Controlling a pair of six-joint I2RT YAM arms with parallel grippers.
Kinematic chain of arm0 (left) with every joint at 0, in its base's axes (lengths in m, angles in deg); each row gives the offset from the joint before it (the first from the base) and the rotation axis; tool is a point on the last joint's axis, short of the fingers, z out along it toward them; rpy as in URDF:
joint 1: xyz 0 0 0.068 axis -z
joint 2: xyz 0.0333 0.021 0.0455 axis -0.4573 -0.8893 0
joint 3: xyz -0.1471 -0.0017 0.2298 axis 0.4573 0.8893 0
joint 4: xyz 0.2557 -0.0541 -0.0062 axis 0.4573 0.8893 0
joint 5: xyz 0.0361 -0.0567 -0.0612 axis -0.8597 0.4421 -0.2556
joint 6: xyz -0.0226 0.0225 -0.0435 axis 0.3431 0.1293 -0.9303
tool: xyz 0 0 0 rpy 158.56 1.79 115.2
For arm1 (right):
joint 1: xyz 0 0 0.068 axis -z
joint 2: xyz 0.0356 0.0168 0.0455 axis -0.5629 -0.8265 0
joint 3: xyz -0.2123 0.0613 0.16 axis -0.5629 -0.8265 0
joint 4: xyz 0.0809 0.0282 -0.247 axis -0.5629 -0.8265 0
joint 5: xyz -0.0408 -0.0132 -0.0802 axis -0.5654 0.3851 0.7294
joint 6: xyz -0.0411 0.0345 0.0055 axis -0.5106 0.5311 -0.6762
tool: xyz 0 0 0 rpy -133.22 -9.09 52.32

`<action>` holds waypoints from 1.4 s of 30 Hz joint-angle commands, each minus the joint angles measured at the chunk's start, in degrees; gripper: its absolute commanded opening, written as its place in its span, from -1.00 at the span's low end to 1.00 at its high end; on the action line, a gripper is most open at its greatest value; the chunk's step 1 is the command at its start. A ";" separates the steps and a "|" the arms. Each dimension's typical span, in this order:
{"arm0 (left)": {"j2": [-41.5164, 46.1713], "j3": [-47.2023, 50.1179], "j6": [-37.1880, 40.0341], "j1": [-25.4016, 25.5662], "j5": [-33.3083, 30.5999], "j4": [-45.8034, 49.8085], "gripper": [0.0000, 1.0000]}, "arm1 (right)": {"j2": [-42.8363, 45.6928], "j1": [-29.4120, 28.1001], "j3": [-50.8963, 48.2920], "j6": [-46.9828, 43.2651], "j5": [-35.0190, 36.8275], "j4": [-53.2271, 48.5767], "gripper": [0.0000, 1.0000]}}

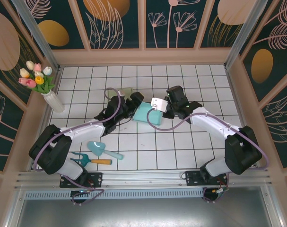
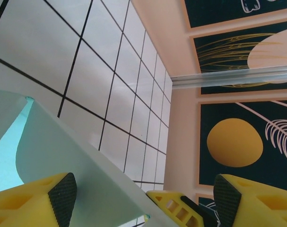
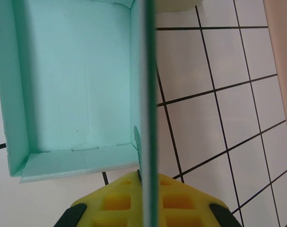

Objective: Fold the paper box

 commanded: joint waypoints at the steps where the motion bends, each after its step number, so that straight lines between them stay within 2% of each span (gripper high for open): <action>1: 1.90 -1.77 -0.31 1.43 0.05 0.43 0.56 | 0.90 -0.30 1.45 1.24 -2.00 1.63 -1.00; 6: 2.70 1.60 2.19 1.35 -4.96 1.48 0.54 | 2.80 -0.43 -2.71 -0.31 -0.84 4.91 -1.00; 11: 2.30 5.02 4.25 0.73 -8.41 2.01 0.39 | 3.97 -1.69 -5.75 -2.27 2.27 8.27 -1.00; 16: 2.23 7.94 4.02 0.31 -8.31 -0.32 0.26 | 3.32 -3.77 -7.45 -4.30 4.92 9.31 -1.00; 26: 1.34 10.85 1.73 0.32 -3.80 -5.42 0.18 | 1.91 -6.11 -8.77 -5.84 7.38 9.05 -1.00; 32: 0.98 9.44 0.05 1.74 -1.21 -6.56 0.17 | -0.06 -6.09 -6.61 -3.77 9.06 7.70 -1.00; 42: 2.48 8.51 -2.31 4.01 -0.79 -6.62 0.21 | -1.52 -6.12 -4.78 -0.70 8.29 7.64 -1.00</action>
